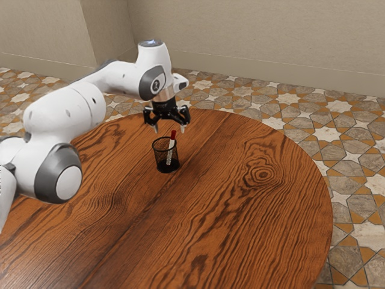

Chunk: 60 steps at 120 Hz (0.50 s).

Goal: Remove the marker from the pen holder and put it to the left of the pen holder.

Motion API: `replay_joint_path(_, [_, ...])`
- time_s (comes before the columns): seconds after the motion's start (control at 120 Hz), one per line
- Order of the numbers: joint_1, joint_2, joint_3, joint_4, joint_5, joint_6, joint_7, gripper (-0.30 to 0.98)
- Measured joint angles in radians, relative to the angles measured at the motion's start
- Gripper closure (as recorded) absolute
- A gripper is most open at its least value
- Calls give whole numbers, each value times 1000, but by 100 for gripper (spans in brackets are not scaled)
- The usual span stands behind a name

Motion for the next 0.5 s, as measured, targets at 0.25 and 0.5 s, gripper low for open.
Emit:
replay_joint_path(0.25, [4,5,7,-8,-138,31,-45,0])
replay_joint_path(0.5, [-5,4,24,-6,-66,-47,-74,0])
